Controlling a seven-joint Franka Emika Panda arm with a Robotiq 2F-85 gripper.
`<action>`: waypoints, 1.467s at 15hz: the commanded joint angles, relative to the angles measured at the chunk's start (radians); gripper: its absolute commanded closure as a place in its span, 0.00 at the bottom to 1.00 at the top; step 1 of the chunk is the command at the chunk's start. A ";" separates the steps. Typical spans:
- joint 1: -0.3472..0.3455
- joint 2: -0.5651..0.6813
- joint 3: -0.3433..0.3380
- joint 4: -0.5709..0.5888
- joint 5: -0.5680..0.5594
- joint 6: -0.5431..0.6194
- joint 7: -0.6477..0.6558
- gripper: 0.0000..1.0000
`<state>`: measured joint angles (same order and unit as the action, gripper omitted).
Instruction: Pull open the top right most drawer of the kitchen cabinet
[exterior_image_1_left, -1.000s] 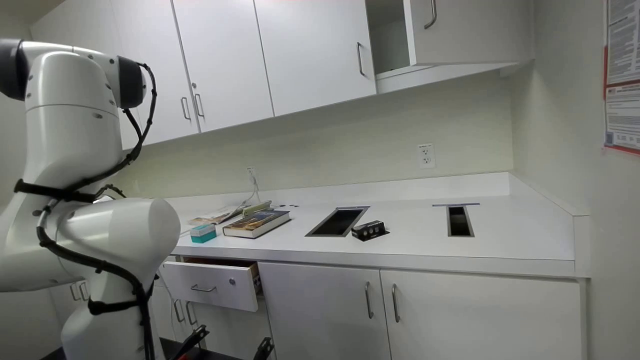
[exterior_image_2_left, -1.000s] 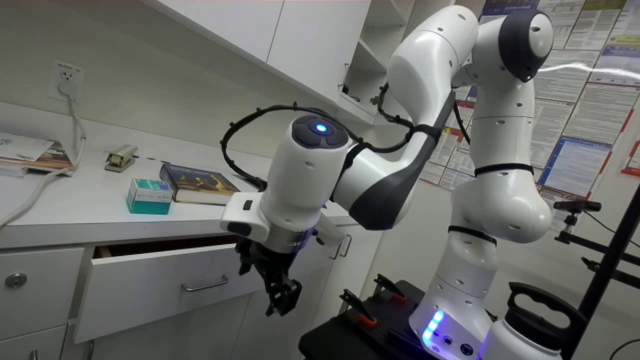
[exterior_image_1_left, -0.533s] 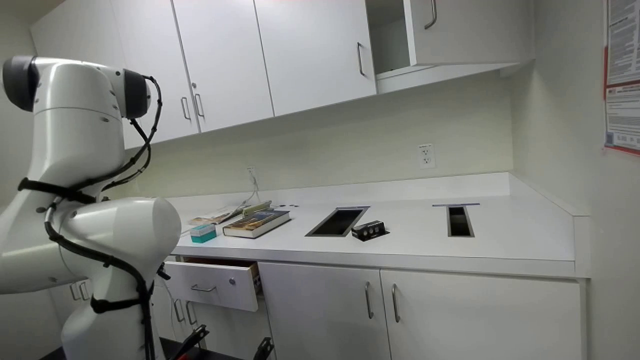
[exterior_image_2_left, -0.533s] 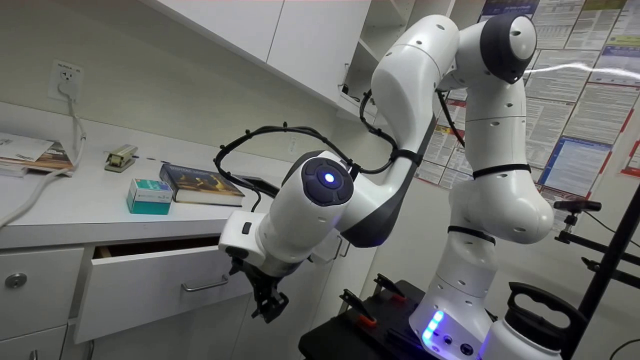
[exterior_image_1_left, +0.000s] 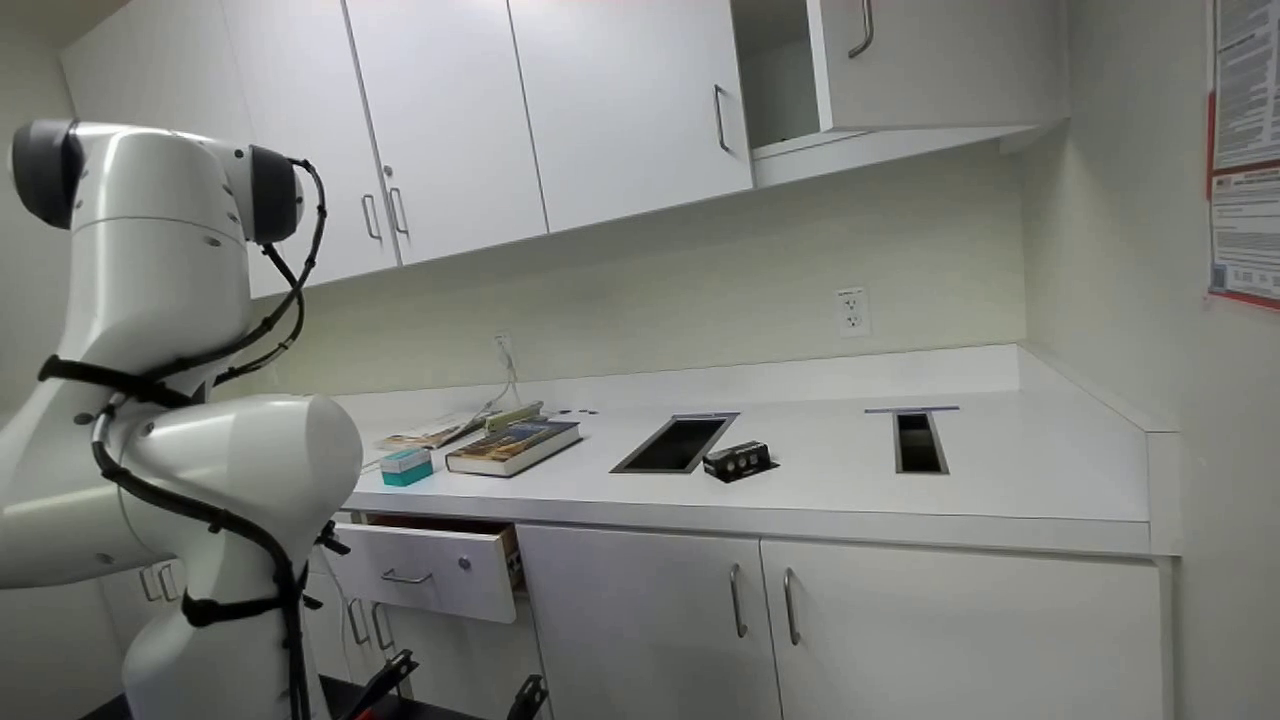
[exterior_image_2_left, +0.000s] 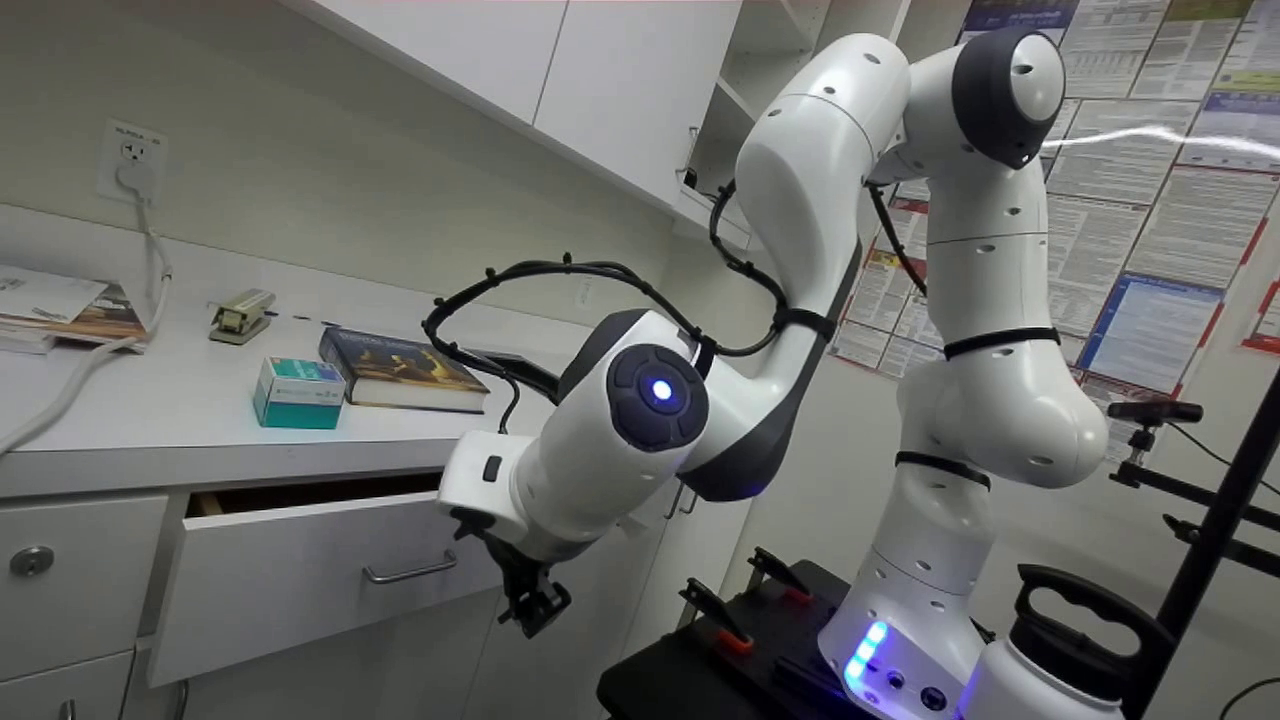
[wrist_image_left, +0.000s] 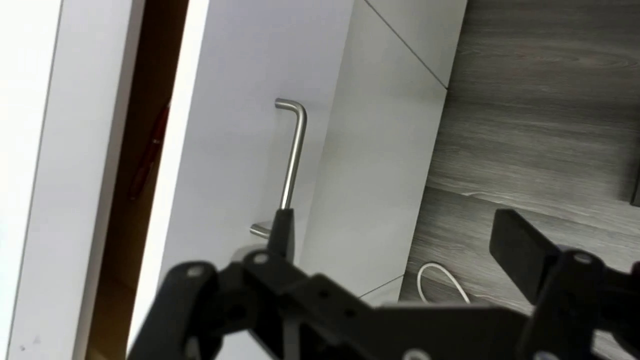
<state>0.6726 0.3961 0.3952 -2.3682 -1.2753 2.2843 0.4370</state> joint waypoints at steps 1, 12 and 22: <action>0.034 0.074 -0.019 0.037 -0.150 -0.076 0.134 0.00; -0.010 0.254 0.021 0.094 -0.421 -0.215 0.448 0.00; -0.009 0.281 0.020 0.119 -0.423 -0.224 0.452 0.00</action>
<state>0.6865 0.6728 0.3917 -2.2484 -1.6929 2.0739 0.8931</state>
